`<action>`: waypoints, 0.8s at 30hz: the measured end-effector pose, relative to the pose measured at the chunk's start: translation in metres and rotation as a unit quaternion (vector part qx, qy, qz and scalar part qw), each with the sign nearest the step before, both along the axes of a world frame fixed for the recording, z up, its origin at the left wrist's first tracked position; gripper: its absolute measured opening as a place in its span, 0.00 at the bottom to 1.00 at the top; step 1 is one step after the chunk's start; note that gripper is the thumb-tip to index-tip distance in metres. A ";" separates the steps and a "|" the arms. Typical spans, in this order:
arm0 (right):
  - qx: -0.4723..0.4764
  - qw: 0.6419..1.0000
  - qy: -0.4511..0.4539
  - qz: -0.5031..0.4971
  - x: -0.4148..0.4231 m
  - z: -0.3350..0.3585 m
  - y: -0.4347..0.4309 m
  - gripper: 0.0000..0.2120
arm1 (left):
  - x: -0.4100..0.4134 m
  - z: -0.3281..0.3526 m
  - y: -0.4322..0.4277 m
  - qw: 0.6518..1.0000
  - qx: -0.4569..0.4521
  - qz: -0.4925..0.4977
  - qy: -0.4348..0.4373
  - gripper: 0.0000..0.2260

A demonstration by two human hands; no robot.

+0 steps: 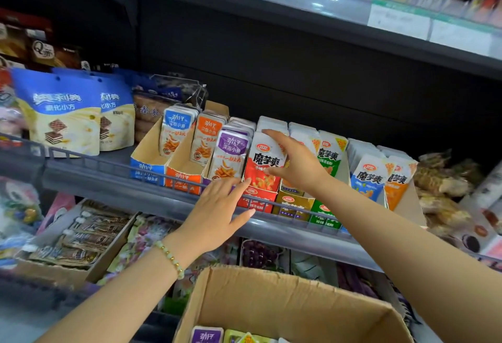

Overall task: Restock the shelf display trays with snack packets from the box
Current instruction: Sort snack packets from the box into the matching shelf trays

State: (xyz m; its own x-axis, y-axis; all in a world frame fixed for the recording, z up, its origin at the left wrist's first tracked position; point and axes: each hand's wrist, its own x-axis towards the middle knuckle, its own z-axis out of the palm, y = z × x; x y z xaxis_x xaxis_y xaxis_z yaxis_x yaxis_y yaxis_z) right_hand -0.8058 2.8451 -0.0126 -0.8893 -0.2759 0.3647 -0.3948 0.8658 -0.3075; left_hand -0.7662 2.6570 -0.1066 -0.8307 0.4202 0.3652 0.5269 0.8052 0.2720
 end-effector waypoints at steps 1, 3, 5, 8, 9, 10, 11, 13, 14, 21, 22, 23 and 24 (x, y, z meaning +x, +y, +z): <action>0.016 1.000 0.003 -0.009 0.000 0.000 0.000 0.39 | 0.000 0.001 0.001 1.000 -0.002 0.002 -0.002 0.29; 0.055 0.998 0.022 -0.035 -0.001 0.002 -0.001 0.40 | 0.002 0.003 0.002 1.000 0.004 0.001 -0.014 0.29; 0.084 0.994 0.043 -0.057 0.001 0.003 0.000 0.41 | 0.006 0.003 0.002 1.000 0.012 0.002 -0.022 0.29; 0.063 0.995 0.060 -0.050 0.011 0.001 0.002 0.41 | 0.019 0.001 0.000 0.999 0.031 -0.002 -0.041 0.30; 0.042 0.997 0.057 -0.042 0.017 0.001 0.003 0.40 | 0.025 0.000 -0.002 0.997 0.043 -0.002 -0.056 0.30; 0.017 0.998 0.052 -0.031 0.023 0.000 0.004 0.38 | 0.032 -0.002 -0.004 0.996 0.054 -0.002 -0.077 0.31; -0.010 0.999 0.048 -0.019 0.031 -0.001 0.006 0.37 | 0.040 -0.005 -0.007 0.993 0.063 -0.001 -0.099 0.31; -0.066 0.997 0.040 0.004 0.049 -0.008 0.010 0.34 | 0.060 -0.014 -0.015 0.986 0.073 0.003 -0.147 0.31; -0.097 0.995 0.030 0.015 0.059 -0.014 0.012 0.32 | 0.070 -0.019 -0.019 0.982 0.078 0.005 -0.172 0.31; -0.186 0.949 -0.246 0.071 0.136 -0.121 0.014 0.14 | 0.128 -0.061 -0.041 0.947 0.114 0.027 -0.300 0.31; -0.150 0.941 -0.295 0.074 0.146 -0.141 0.013 0.16 | 0.134 -0.066 -0.041 0.943 0.120 0.029 -0.309 0.32; -0.122 0.928 -0.345 0.072 0.153 -0.162 0.013 0.18 | 0.139 -0.070 -0.040 0.941 0.123 0.033 -0.314 0.33; -0.100 0.915 -0.386 0.068 0.158 -0.185 0.015 0.20 | 0.143 -0.074 -0.039 0.941 0.126 0.035 -0.312 0.33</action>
